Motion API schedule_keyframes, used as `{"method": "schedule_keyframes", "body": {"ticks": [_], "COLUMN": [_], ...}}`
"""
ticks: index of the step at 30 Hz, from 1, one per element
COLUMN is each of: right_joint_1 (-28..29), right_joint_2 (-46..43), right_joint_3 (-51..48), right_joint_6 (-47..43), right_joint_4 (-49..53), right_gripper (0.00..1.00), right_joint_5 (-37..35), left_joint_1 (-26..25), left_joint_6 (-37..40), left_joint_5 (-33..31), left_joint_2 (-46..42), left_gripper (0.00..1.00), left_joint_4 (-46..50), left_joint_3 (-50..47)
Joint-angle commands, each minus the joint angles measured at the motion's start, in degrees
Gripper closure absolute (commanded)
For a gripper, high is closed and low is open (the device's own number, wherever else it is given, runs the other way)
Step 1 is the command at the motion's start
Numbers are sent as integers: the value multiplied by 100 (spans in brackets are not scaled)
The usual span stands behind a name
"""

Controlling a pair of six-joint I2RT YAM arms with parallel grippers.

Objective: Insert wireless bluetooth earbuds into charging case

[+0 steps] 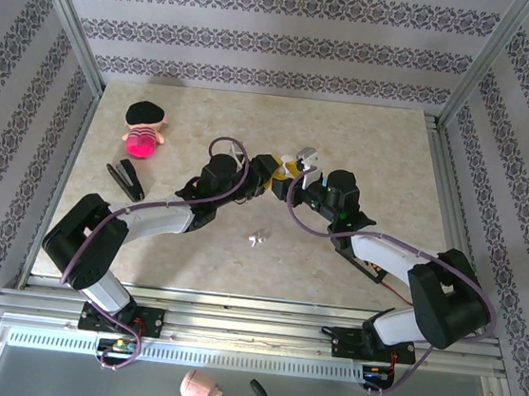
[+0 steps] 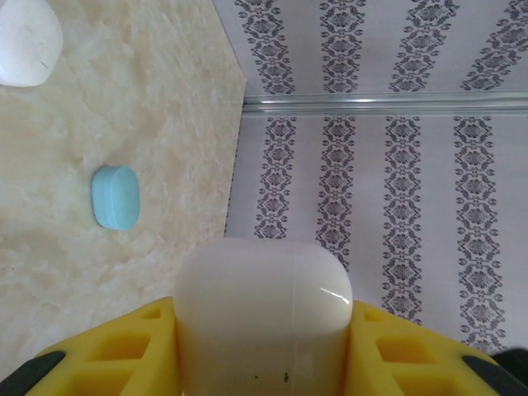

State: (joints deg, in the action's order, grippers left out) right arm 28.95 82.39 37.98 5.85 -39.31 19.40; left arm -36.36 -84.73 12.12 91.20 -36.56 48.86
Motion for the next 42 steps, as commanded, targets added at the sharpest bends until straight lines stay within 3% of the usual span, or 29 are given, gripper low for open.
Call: {"method": "schedule_keyframes", "body": {"ticks": [1,4,8,11,14,19,22,24,30,32,34,39,42], "right_joint_1": [-98,-135,-160,-225,-398,-705,-926,-1081,-1540,-1548,-1539,-1461,-1371], "right_joint_2": [74,34,-99,-264,-493,-977,-1356,-1633,-2121,-2179,-2151,-2032,-1924], "right_joint_3": [201,196,179,95,13,-136,-186,-209,-99,32,190,562,714], "right_joint_6": [57,24,-115,-173,-98,-31,53,148,705,803,956,1119,1103], "right_joint_4": [-215,-162,0,102,245,777,1273,1536,1889,2037,2033,2018,2006], "right_gripper": [59,72,82,86,87,87,88,88,88,88,87,87,87], "right_joint_5": [345,451,598,646,904,956,1018,1230,2828,3186,3654,4513,4863], "left_joint_1": [-23,-20,-20,-9,-3,6,6,21,41,41,40,49,50], "left_joint_6": [-80,-51,-13,60,450,2119,3459,4537,7498,8204,8911,9548,9456], "left_joint_5": [127,116,84,-2,-142,-452,-541,-215,522,1028,1921,2932,3538], "left_joint_2": [-120,-107,-45,-47,-204,-637,-850,-948,-1030,-1074,-1127,-1302,-1367], "left_gripper": [71,70,65,50,25,2,0,1,1,1,1,1,2], "left_joint_4": [-396,-354,-380,-449,-220,416,425,324,1521,1809,2213,3076,3117], "left_joint_3": [-41,-9,15,6,100,401,403,356,520,509,550,662,673]}}
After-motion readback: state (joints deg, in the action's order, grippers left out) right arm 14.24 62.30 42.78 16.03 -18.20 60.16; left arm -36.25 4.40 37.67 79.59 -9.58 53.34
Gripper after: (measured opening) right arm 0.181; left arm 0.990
